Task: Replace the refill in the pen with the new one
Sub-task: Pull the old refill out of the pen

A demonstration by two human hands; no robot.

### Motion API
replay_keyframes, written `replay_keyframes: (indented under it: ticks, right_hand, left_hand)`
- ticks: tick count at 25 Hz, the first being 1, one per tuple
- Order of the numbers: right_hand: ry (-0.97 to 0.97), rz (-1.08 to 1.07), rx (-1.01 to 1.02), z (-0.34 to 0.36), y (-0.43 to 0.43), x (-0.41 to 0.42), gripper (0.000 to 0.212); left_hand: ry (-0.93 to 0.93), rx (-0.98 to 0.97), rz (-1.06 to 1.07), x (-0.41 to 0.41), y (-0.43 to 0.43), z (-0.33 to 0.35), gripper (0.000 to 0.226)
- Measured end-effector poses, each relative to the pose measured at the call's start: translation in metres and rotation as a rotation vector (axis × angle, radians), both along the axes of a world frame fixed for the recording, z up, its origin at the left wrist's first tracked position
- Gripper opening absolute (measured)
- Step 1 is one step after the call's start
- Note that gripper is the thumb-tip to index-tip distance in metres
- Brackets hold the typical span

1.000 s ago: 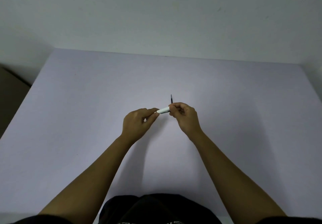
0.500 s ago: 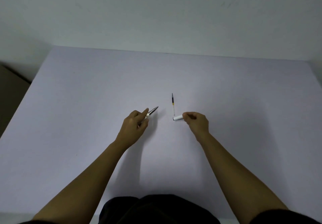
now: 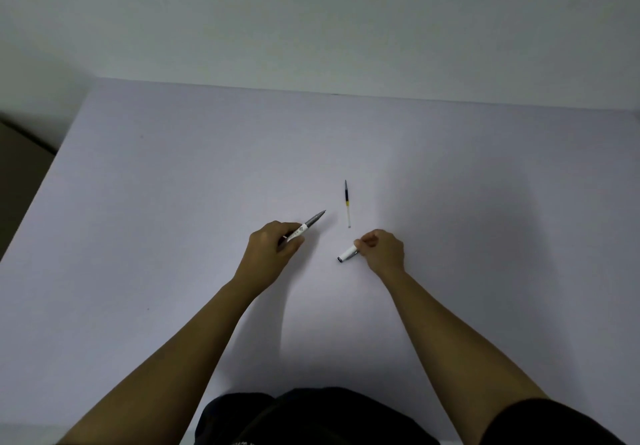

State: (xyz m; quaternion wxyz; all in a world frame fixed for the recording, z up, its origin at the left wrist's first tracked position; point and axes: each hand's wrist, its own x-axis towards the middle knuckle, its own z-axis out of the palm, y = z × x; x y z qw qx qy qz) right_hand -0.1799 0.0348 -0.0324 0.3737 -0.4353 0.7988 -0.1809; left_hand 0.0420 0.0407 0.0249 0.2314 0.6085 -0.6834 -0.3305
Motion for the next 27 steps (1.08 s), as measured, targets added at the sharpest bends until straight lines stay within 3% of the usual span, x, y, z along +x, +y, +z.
replay_keyframes:
  ticks: [5, 10, 12, 17, 21, 24, 27]
  right_hand:
    - [0.031, 0.006, -0.091, 0.018, 0.003, -0.002, 0.030]
    - [-0.035, 0.300, -0.402, 0.073, -0.009, -0.006, 0.021]
    - [-0.040, 0.495, -0.362, 0.093, -0.015, -0.005, 0.029]
    - [0.158, 0.914, -0.180, 0.114, -0.023, 0.006, 0.035]
    - [0.120, 0.913, -0.174, 0.121, -0.026, 0.007, 0.026]
    - [0.075, 0.912, -0.281, 0.128, -0.025, 0.006, 0.016]
    - [0.081, 0.925, -0.401, 0.133, -0.021, 0.002, 0.020]
  left_hand:
    - [0.021, 0.027, -0.016, -0.002, -0.001, 0.005, 0.020]
    - [-0.058, 0.014, -0.115, -0.003, -0.006, 0.016, 0.019]
    - [-0.085, -0.045, -0.180, -0.004, -0.007, 0.023, 0.014]
    - [-0.097, -0.197, -0.284, -0.008, -0.006, 0.040, 0.013]
    - [-0.081, -0.254, -0.286, -0.005, -0.004, 0.047, 0.013]
    - [-0.095, -0.194, -0.317, -0.003, -0.001, 0.048, 0.024]
    - [-0.110, -0.229, -0.315, -0.005, 0.002, 0.051, 0.024]
